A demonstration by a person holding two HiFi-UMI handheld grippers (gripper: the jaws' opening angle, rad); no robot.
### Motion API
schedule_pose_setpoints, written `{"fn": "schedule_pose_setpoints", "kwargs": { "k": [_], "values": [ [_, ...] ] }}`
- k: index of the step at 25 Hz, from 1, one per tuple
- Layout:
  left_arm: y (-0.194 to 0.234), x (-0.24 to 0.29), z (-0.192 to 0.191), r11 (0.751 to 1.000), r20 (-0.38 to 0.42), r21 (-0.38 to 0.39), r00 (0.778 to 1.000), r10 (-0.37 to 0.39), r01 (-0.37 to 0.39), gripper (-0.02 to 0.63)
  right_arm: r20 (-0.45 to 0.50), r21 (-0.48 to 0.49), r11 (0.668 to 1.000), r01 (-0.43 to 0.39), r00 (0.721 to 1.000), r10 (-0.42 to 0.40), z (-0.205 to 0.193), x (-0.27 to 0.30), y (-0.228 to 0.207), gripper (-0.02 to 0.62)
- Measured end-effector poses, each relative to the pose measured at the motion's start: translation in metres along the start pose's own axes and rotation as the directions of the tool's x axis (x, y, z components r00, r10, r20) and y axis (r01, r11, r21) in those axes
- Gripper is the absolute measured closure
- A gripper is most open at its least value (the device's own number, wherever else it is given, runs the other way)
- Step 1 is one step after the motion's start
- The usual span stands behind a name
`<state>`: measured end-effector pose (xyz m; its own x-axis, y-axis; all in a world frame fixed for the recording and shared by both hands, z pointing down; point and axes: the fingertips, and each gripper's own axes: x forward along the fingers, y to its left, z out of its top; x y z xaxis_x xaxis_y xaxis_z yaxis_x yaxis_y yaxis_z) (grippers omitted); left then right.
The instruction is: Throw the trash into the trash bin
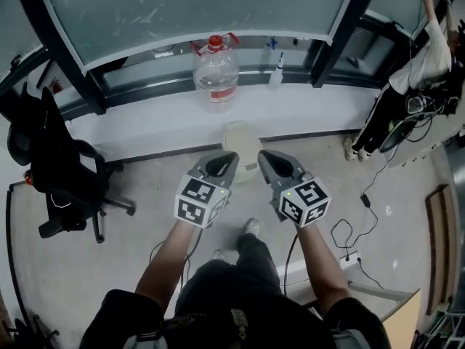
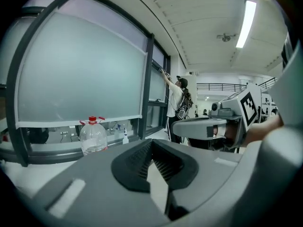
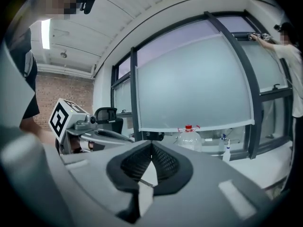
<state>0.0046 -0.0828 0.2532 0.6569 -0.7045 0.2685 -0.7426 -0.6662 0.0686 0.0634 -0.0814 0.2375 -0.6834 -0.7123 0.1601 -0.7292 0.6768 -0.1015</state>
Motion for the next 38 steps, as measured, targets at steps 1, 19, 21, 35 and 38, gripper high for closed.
{"fn": "schedule_pose_setpoints", "kwargs": {
  "k": [1, 19, 21, 35, 38],
  "values": [
    [-0.002, -0.009, 0.006, 1.0, 0.012, 0.004, 1.0, 0.003, -0.003, 0.6, 0.005, -0.006, 1.0, 0.002, 1.0, -0.002, 0.006, -0.003, 0.008, 0.592],
    [-0.017, -0.077, 0.056, 0.998, 0.115, 0.061, 0.993, 0.011, -0.018, 0.6, 0.107, -0.07, 0.998, -0.002, 0.994, 0.009, 0.07, -0.023, 0.071, 0.592],
    [-0.018, -0.077, 0.058, 0.998, 0.116, 0.063, 0.993, 0.008, -0.016, 0.6, 0.112, -0.07, 0.998, -0.001, 0.994, 0.009, 0.072, -0.023, 0.071, 0.592],
    [-0.022, -0.071, 0.067, 0.998, 0.127, 0.055, 0.992, -0.001, -0.006, 0.6, 0.118, -0.067, 0.998, 0.011, 0.993, -0.003, 0.078, -0.026, 0.066, 0.592],
    [-0.023, -0.071, 0.066, 0.999, 0.123, 0.049, 0.992, 0.0, -0.006, 0.6, 0.118, -0.064, 0.998, 0.01, 0.993, -0.003, 0.078, -0.027, 0.067, 0.592]
  ]
}}
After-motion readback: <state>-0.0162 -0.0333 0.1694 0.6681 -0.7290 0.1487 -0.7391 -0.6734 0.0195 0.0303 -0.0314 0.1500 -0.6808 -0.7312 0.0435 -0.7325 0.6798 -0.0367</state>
